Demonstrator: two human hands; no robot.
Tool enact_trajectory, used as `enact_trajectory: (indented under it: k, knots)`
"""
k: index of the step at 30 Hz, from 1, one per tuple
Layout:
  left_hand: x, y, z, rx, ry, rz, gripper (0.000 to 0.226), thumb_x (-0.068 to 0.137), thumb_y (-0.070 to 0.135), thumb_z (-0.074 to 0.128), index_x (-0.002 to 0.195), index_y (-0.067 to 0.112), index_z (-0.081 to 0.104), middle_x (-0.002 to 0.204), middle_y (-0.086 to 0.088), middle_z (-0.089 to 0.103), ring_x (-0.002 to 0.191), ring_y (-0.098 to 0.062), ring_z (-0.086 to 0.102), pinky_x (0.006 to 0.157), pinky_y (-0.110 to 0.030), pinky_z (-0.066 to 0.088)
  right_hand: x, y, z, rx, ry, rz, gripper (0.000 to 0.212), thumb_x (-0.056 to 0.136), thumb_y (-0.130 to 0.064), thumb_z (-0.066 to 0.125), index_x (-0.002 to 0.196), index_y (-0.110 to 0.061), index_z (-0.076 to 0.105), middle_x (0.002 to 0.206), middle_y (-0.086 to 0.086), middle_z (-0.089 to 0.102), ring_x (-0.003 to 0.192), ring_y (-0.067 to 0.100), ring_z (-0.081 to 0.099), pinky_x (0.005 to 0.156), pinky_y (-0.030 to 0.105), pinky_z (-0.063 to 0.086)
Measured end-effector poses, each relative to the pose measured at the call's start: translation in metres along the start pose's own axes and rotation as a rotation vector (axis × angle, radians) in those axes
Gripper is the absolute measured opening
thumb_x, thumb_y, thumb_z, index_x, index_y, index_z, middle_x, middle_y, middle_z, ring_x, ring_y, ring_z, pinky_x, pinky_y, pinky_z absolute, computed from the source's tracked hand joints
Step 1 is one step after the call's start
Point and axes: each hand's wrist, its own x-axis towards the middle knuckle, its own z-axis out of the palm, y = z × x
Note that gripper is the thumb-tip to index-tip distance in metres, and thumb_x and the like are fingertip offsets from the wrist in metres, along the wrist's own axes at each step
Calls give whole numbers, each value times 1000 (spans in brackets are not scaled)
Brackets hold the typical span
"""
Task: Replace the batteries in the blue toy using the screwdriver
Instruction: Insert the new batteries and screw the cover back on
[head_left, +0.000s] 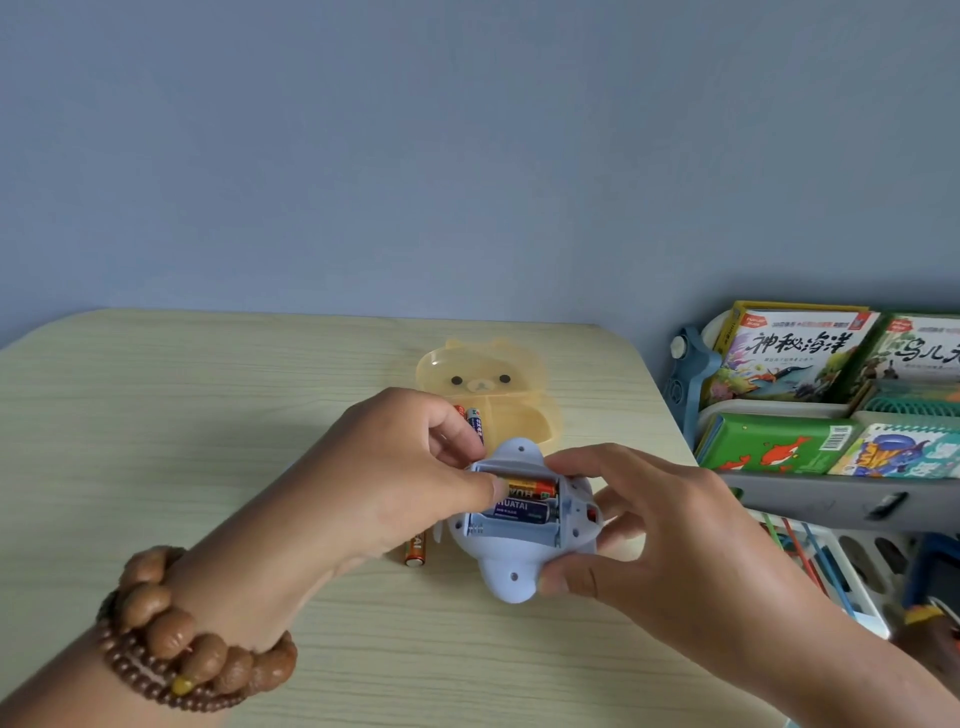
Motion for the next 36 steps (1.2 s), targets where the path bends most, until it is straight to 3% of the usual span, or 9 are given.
enact_trajectory:
  k: [7,12,16,21,26,28,31,34,36]
  knots:
    - [-4,0,3,4,14,34,28,61,34,91,82,30,73,77,13,75,65,-5,71,71,-35,62,1,1,1,8,2,-5,65,61,-47,90,115,-54,54,114,-42,50,77,-2,68,73,19,54]
    - [-15,-8,-17,35,79,97,56,49,71,76,93,36,70,91,18,73,77,4,66,72,-23,53,1,0,1,45,-6,-12,62,62,-45,91,115,-51,59,110,-52,45,81,-8,65,67,6,49]
    - [-20,-21,-31,238,50,86,50,59,60,81,102,43,63,102,23,67,83,10,60,68,-18,47,1,-1,1,81,-2,-34,61,62,-40,91,111,-53,59,110,-52,46,86,-10,63,63,2,45]
    - [-29,-22,-28,378,-94,91,72,59,52,88,119,53,48,98,32,50,76,26,50,63,-11,40,2,-1,3,99,7,-37,62,62,-38,92,110,-55,58,112,-50,46,88,-9,62,63,1,45]
    - [-27,-21,-17,460,-27,135,68,62,46,86,120,46,52,93,30,55,86,5,58,68,-11,43,0,0,3,99,9,-26,62,61,-41,91,114,-51,60,110,-50,48,84,-10,64,62,2,45]
    - [-26,-24,-15,425,-11,138,58,62,40,86,113,45,57,90,34,58,83,5,59,63,-10,44,0,0,3,99,7,-14,61,62,-43,91,112,-54,59,110,-50,48,81,-7,66,65,4,47]
    - [-26,-28,-21,370,21,138,46,63,31,85,101,44,64,92,23,62,76,5,64,65,-13,50,-1,0,3,99,7,-2,62,62,-44,91,113,-54,59,111,-49,48,79,-5,67,67,6,49]
    - [-25,-26,-31,206,147,181,40,64,11,78,89,42,71,85,16,67,63,-4,67,64,-28,55,0,-1,4,99,8,2,63,61,-44,90,115,-53,59,111,-50,47,79,-7,67,66,4,48]
    - [-25,-22,-33,53,192,200,36,71,6,74,87,37,72,75,9,73,60,-14,67,59,-26,51,-1,-1,4,105,3,12,63,61,-45,90,115,-53,59,111,-49,48,78,-7,67,68,5,49]
